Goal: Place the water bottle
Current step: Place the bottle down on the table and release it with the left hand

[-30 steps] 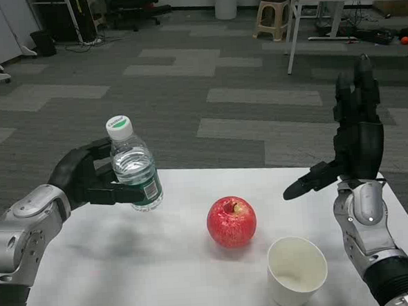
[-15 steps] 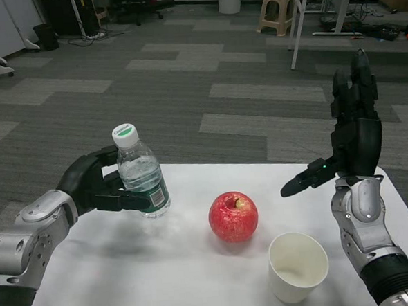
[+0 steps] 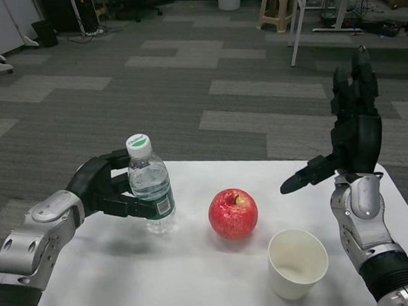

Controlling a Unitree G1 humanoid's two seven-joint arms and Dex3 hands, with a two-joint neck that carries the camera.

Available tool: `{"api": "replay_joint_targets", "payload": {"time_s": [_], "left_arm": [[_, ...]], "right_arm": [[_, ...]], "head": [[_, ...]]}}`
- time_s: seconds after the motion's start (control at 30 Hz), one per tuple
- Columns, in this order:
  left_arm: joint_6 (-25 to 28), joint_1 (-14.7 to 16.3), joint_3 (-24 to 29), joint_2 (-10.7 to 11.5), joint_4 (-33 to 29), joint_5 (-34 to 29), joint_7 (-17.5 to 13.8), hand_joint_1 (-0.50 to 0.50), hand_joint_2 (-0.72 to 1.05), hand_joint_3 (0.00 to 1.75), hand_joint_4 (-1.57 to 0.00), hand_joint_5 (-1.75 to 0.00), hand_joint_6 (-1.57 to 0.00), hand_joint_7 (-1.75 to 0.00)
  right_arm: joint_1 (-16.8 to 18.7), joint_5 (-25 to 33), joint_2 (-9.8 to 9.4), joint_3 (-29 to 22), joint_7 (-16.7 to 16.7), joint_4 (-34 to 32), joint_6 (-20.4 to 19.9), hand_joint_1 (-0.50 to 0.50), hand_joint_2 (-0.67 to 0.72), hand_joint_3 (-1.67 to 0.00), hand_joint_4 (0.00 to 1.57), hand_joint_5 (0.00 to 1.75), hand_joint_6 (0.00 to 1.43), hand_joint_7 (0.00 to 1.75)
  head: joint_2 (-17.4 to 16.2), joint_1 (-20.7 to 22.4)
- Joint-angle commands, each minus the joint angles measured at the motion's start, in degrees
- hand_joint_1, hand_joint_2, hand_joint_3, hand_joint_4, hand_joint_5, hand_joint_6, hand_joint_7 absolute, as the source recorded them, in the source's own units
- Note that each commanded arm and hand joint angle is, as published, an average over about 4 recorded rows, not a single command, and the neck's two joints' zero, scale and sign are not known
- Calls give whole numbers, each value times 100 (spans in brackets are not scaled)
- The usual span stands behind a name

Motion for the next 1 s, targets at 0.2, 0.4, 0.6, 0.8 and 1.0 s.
{"api": "replay_joint_targets", "payload": {"time_s": [0.2,0.4,0.6,0.8,1.0], "left_arm": [[-238,-52,-240,99,125,320,-116,12,52,0,-64,-175,-131,-168],[-348,-100,-460,99,417,324,-164,12,52,0,-64,-175,-130,-168],[-350,-127,-554,95,705,322,-254,12,52,7,-62,-175,-128,-168],[-357,-140,-572,73,867,307,-309,12,52,7,-60,-175,-128,-168],[-399,-173,-546,64,922,236,-337,17,60,7,-57,-175,-114,-162]], "right_arm": [[67,33,25,45,-10,-67,13,-46,72,0,0,0,0,0],[65,33,40,45,-10,-34,17,-46,72,0,0,0,0,0],[46,24,42,45,-10,3,35,-46,72,0,0,0,0,0],[-12,13,42,45,-10,60,35,-46,72,0,0,0,0,0],[-64,7,45,45,-10,128,42,-46,72,0,0,0,0,0]], "head": [[-42,18],[-80,3],[-125,12],[-147,58],[-155,69]]}}
